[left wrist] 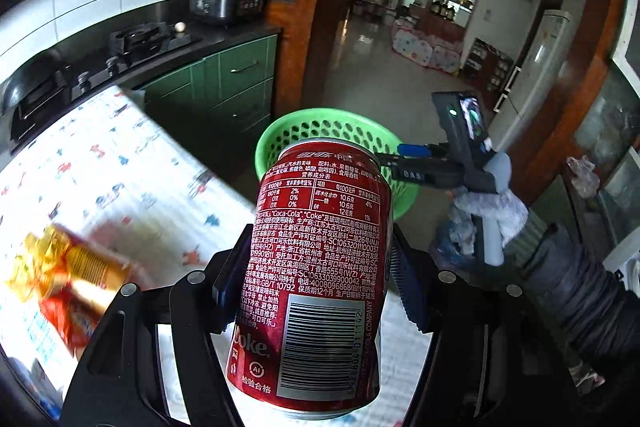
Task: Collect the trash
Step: 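Drop the Coca-Cola can into the basket with the left tool while the right tool drops the glue box, then move both tools back over the table toward the remaining trash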
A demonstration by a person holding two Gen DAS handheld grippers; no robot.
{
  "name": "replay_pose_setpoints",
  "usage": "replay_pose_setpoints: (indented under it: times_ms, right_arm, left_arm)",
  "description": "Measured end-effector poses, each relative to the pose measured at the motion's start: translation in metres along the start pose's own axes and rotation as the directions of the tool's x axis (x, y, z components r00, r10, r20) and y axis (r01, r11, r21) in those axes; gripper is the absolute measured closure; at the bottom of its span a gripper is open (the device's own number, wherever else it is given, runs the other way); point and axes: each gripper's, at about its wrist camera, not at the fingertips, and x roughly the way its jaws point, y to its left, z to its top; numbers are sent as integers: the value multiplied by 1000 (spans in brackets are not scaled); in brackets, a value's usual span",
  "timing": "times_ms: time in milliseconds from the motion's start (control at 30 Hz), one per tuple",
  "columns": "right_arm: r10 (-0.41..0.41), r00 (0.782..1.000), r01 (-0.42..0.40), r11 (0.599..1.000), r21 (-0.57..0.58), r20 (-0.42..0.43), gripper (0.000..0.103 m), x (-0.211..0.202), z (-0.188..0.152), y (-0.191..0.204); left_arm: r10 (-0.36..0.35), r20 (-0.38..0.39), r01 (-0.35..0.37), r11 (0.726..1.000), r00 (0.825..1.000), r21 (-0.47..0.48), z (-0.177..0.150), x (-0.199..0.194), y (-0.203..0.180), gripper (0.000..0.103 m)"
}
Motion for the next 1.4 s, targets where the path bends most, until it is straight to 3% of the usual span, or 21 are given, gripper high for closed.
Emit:
replay_pose_setpoints:
  times_ms: [67,333,533,667,867,1033,1167,1267,1400]
  right_arm:
    - [10,1000,-10,1000,1,26,38,-14,-4,-1]
    - [11,995,-13,1000,15,98,32,-59,-29,-22]
    - [17,993,-23,999,48,117,32,-69,-45,-35]
    - [1,993,-7,999,52,116,31,-66,-56,-44]
    - [-5,996,-1,997,75,86,31,-57,-73,-51]
    - [-8,997,1,996,91,78,31,-58,-83,-53]
    - [-11,996,3,996,90,85,31,-62,-84,-49]
    - [-8,994,-2,996,90,106,23,-71,-85,-44]
    - [5,991,-14,997,71,135,23,-88,-88,-27]
  left_arm:
    - [-3,-6,3,1000,1000,10,12,11,-5,40]
    - [-20,-103,24,999,995,33,62,84,-26,40]
    - [-35,-196,38,999,980,10,92,155,-38,40]
    - [-46,-247,41,999,968,-27,101,197,-45,40]
    - [-122,-301,74,983,946,-166,104,247,-44,38]
    - [-195,-283,124,960,939,-250,98,257,-42,32]
    - [-169,-265,115,971,949,-208,92,239,-44,32]
    - [-140,-232,98,978,963,-182,87,211,-40,32]
    - [-87,-176,60,987,981,-151,76,166,-34,32]
